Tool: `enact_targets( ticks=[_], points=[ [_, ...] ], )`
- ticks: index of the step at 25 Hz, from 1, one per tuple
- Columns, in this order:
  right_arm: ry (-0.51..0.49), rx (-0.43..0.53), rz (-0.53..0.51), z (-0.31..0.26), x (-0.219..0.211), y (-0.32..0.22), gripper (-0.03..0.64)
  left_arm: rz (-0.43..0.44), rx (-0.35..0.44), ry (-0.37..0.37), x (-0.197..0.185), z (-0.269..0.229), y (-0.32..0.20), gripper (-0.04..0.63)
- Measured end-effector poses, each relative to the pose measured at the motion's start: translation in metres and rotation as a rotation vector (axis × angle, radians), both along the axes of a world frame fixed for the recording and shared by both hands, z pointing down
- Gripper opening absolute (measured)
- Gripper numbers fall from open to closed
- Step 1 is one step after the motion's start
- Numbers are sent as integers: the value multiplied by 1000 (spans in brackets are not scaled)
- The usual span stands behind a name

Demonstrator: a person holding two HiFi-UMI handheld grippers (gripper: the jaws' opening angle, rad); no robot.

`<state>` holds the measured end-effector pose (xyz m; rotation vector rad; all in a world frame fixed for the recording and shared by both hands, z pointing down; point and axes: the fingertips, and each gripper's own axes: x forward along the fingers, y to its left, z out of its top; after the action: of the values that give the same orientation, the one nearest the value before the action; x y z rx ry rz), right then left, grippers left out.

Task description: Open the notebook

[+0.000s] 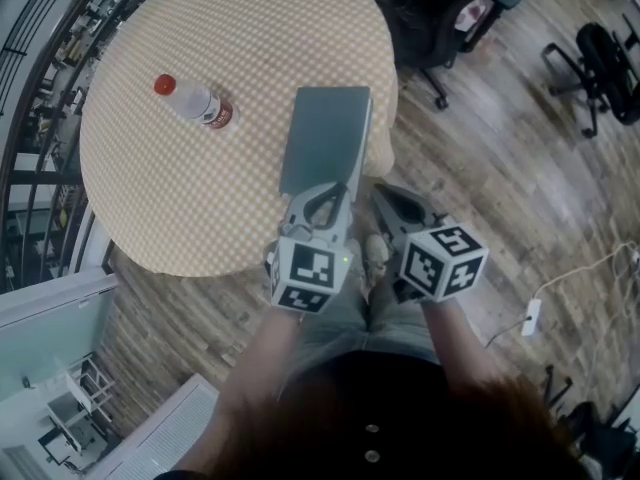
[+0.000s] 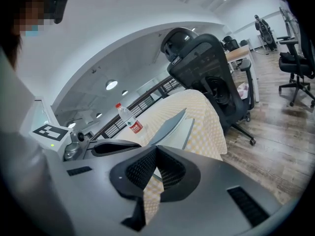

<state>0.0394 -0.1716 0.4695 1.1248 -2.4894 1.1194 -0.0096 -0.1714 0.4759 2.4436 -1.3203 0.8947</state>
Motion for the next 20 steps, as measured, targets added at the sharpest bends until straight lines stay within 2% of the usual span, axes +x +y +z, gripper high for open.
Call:
enact_targets(
  ticks=[14,20],
  points=[
    [-13,61,-90,-26,-31,-12,11,-127,62,126,-20,-43,1,29],
    [-16,83,-141,-34,-47,-17,11,-219,79,185,-39,-53,5,29]
  ],
)
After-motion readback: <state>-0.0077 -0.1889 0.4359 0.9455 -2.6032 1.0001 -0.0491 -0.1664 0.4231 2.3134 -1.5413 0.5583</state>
